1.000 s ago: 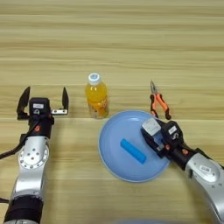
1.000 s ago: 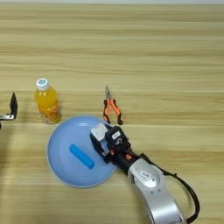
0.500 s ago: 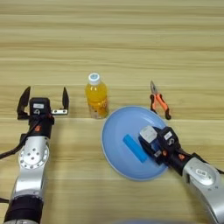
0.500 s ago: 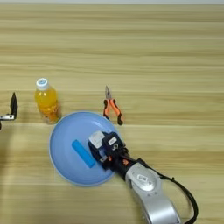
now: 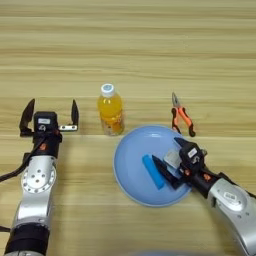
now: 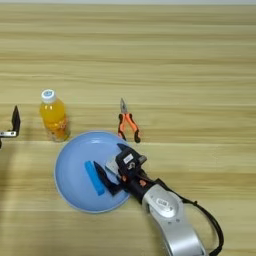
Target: Move the objects on the table
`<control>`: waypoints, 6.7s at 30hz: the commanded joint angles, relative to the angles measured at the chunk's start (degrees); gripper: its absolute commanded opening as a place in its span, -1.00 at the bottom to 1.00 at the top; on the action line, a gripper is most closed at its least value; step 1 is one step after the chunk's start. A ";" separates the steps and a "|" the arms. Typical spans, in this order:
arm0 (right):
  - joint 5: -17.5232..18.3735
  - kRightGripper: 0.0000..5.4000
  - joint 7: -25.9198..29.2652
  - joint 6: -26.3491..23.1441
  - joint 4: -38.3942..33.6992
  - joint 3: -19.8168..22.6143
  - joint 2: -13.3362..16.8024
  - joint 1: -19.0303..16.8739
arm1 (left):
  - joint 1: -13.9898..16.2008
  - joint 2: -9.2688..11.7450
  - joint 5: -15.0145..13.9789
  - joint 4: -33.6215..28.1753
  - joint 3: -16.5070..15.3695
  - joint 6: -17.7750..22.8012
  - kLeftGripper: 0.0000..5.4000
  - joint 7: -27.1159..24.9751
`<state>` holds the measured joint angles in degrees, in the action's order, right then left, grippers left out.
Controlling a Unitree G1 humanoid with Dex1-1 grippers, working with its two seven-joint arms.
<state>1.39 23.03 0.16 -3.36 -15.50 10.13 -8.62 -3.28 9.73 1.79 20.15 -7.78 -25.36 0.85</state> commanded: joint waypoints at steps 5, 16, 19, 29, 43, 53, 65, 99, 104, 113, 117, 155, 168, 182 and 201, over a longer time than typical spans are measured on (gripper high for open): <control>3.83 0.99 -0.53 4.86 -3.30 3.07 -1.33 -0.41 | -0.08 -0.13 0.06 -0.32 0.12 0.69 1.00 0.09; 5.08 0.99 -7.92 8.08 0.98 13.02 -2.95 3.30 | -1.75 -0.53 -3.46 -2.86 -1.85 1.93 1.00 -0.23; 4.79 0.99 -7.83 8.15 1.48 12.74 -3.24 3.48 | -2.26 -0.08 -3.95 -6.10 -2.53 3.04 1.00 0.17; 4.22 0.99 -8.23 8.23 4.10 13.08 -3.54 4.91 | -7.26 -0.77 -6.19 -13.96 -1.04 10.06 1.00 -2.11; 3.56 0.99 -8.30 8.32 4.56 12.38 -3.97 4.87 | -8.18 -3.89 -6.58 -22.24 6.20 16.87 1.00 -6.33; 3.02 0.99 -8.38 8.20 4.25 12.24 -4.40 4.59 | -6.88 -4.77 -6.00 -20.78 9.47 17.24 1.00 -8.88; 2.86 0.99 -8.40 8.20 4.08 12.15 -4.49 4.37 | -7.57 -4.77 -5.21 -15.23 10.35 15.76 1.00 -9.71; 2.86 0.99 -8.90 8.02 3.68 11.70 -4.41 4.06 | -9.96 -5.96 -3.80 1.13 10.17 10.27 1.00 -10.82; 2.87 0.99 -8.89 7.93 3.54 11.70 -4.36 3.99 | -9.91 -5.99 -3.81 1.02 9.99 10.11 1.00 -10.71; 2.93 0.99 -8.89 7.92 3.54 11.76 -4.34 4.05 | -10.00 -6.08 -4.02 1.37 9.90 9.86 1.00 -10.79; 2.93 1.00 -8.92 7.94 3.57 11.77 -4.35 4.11 | -10.08 -6.11 -4.11 2.11 9.87 9.55 0.91 -10.96; 1.96 1.00 -8.66 8.49 2.34 10.36 -4.34 3.84 | -6.48 -6.72 -4.61 -16.46 11.98 14.07 0.31 -12.15; -4.05 1.00 -7.65 14.76 -2.02 2.88 -3.74 1.23 | -2.53 -7.83 -5.32 -26.63 17.84 20.40 0.31 -15.09; -5.71 1.00 -6.45 15.41 -3.33 -2.42 -3.60 -0.01 | -0.21 -8.36 -5.60 -29.57 21.09 22.39 0.31 -17.37; -7.27 1.00 -7.16 14.85 -2.46 -4.00 -3.60 0.41 | 3.68 -9.04 -6.46 -34.59 27.40 25.10 0.31 -19.32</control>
<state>-5.39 16.28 15.46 -6.04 -19.40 6.67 -8.41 0.25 1.10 -4.65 -12.99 18.54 -0.51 -18.21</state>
